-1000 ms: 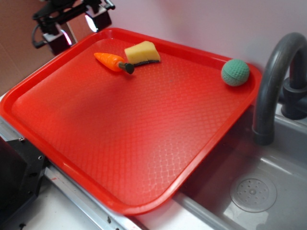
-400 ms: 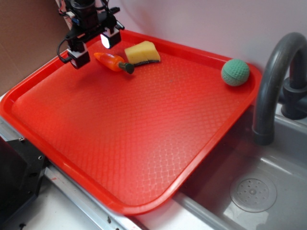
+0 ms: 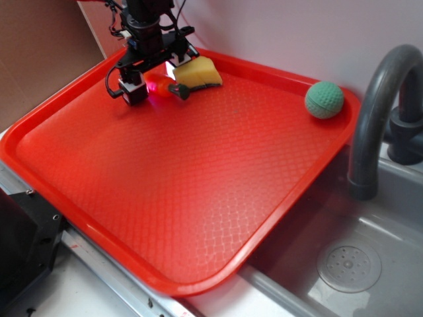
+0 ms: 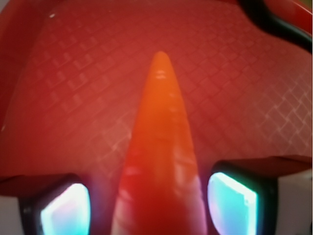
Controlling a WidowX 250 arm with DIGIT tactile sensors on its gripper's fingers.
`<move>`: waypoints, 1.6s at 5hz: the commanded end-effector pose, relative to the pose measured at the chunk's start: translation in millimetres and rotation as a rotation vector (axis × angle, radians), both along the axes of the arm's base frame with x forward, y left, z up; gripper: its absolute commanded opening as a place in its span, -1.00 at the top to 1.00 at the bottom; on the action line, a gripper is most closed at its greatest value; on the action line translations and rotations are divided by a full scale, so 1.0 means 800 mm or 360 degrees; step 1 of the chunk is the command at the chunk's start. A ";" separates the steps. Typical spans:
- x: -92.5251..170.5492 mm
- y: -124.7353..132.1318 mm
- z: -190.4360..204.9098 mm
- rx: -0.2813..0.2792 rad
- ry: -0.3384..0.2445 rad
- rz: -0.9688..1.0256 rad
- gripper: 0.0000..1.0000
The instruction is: Grab the carrot.
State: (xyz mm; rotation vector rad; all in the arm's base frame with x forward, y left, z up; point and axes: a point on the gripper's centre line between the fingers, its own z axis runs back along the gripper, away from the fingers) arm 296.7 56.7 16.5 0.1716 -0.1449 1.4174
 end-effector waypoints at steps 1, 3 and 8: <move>-0.016 -0.009 0.009 0.0121 -0.0029 0.0010 1.00; -0.033 0.019 0.075 -0.0105 -0.0045 -0.0326 1.00; -0.095 -0.069 0.263 -0.0005 -0.0113 -0.1878 1.00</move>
